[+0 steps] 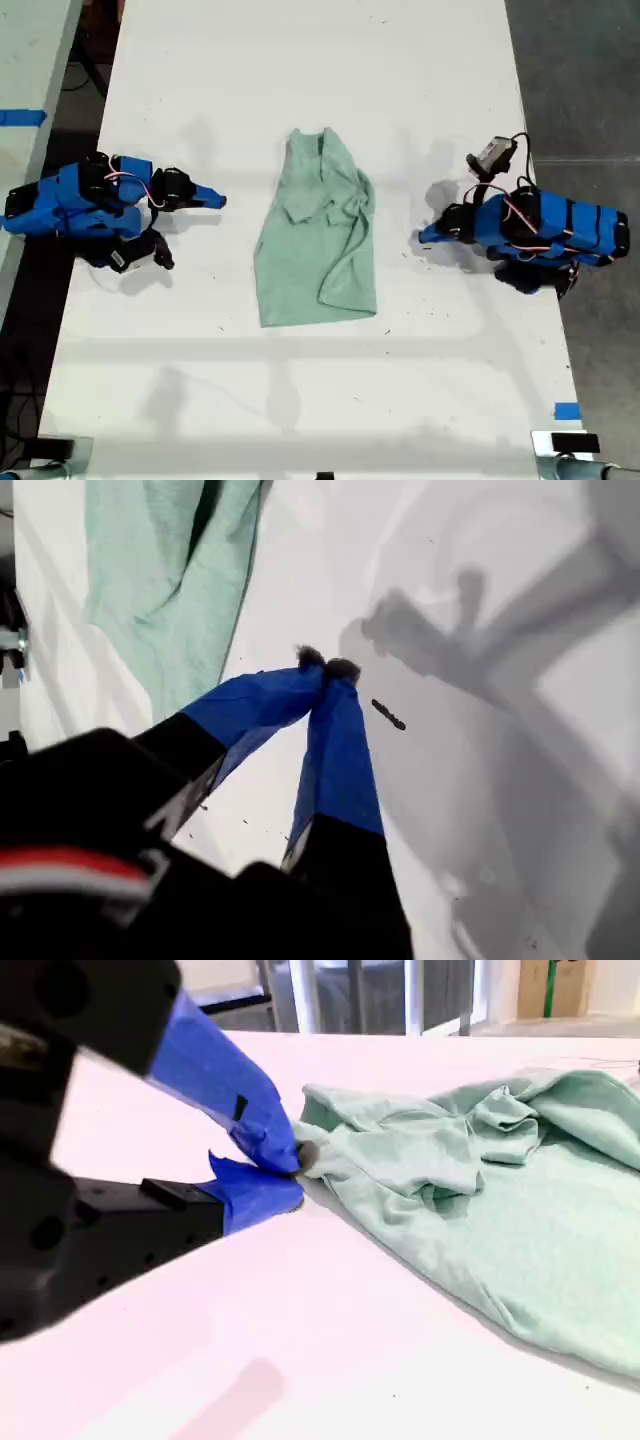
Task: Fold t shirt
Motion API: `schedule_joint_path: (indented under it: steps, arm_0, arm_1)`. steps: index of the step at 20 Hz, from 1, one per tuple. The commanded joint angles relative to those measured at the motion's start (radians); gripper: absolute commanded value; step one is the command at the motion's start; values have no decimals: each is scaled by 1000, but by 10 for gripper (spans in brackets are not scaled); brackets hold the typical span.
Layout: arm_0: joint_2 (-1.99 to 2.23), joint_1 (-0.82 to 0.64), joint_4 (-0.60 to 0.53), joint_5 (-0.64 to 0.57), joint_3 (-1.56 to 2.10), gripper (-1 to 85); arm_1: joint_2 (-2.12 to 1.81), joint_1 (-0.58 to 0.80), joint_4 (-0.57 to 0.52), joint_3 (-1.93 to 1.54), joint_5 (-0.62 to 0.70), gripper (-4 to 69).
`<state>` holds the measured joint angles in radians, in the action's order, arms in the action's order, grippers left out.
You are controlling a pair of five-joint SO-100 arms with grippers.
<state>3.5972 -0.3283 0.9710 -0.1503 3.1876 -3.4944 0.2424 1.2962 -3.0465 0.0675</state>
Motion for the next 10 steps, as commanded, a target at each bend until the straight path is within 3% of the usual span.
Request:
schedule_joint_path:
  steps: [1,3,6,8,10]
  arm_0:
    - [6,44,-6,8,11,0]
    - [6,48,-3,29,12,0]
    - [6,38,69,190,17,0]
    - [-31,41,51,267,12,-1]
    - [-221,163,18,428,-115,-1]
  arm_1:
    - [-15,5,5,-40,14,4]
    - [-15,5,5,-40,14,4]
    - [-15,5,5,-40,14,4]
    - [-15,5,5,-40,12,4]
    - [-15,8,3,-40,14,4]
